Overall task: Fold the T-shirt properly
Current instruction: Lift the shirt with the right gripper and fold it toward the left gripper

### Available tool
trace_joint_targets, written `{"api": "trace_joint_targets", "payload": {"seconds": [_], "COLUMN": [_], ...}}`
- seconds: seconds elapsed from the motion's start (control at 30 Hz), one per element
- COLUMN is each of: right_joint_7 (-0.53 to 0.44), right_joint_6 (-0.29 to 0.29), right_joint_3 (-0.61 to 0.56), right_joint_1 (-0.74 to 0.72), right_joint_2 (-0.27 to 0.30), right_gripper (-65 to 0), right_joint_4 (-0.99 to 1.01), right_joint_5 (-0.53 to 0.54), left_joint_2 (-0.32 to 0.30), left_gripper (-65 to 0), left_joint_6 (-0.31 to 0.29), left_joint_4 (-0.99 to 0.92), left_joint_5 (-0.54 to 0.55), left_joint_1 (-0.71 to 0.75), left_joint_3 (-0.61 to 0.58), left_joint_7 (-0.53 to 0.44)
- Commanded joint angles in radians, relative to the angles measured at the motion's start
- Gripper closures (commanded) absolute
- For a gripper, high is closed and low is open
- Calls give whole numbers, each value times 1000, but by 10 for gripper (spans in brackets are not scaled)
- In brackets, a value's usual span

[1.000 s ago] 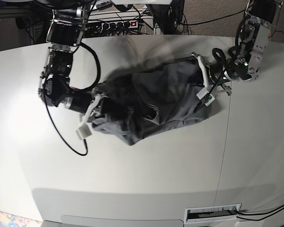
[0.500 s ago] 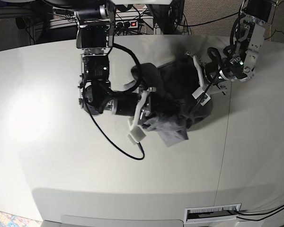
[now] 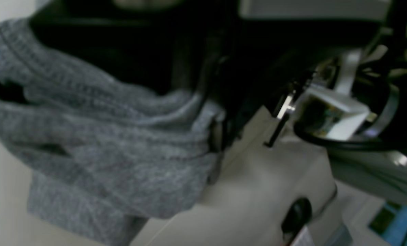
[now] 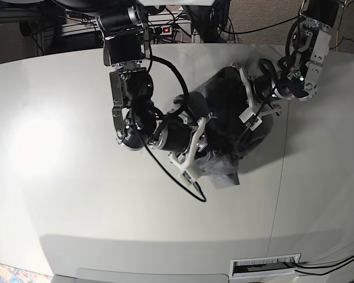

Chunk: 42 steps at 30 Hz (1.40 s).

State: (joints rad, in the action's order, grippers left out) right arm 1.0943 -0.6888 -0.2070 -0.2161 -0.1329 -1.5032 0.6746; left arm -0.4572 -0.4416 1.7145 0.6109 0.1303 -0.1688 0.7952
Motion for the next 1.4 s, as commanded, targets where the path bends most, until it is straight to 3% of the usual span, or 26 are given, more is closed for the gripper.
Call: {"api": "trace_joint_targets", "payload": {"seconds": [0.0, 0.37, 0.57, 0.73, 0.9, 1.03, 1.13, 1.27, 1.37], "right_joint_7": [-35, -1, -4, -11, -6, 23, 40, 78, 89], "right_joint_6": [-9, -9, -9, -9, -9, -9, -9, -9, -9], "right_joint_3": [-16, -81, -66, -66, -67, -69, -69, -69, -69], "right_joint_1": [-22, -22, -22, -22, -22, -22, -22, -22, -22], "right_joint_2": [-8, -8, -6, -6, -9, -9, -9, -9, -9], "right_gripper": [0, -21, -21, -21, -21, -21, -21, -21, -21], "right_joint_4": [-17, -17, -17, -17, -17, -17, -17, -17, -17], "right_joint_5": [11, 20, -10, -12, 49, 89, 109, 167, 193], "left_joint_2": [-8, -10, -21, -74, -87, -82, -51, 12, 53], "left_gripper": [0, 0, 0, 0, 0, 0, 0, 0, 0], "left_joint_6": [-4, -3, -3, -4, -5, -41, -60, -113, -141], "left_joint_4": [22, 69, 166, 217, 212, 192, 122, 2, -57], "left_joint_5": [6, -24, -2, 37, 30, 10, 8, -56, -90], "left_joint_1": [-6, -6, 3, 88, 181, 222, 216, 212, 183], "left_joint_3": [4, 16, 128, 263, 316, 315, 315, 315, 315], "left_joint_7": [2, 2, 102, 103, -38, -168, -187, -303, -298]}}
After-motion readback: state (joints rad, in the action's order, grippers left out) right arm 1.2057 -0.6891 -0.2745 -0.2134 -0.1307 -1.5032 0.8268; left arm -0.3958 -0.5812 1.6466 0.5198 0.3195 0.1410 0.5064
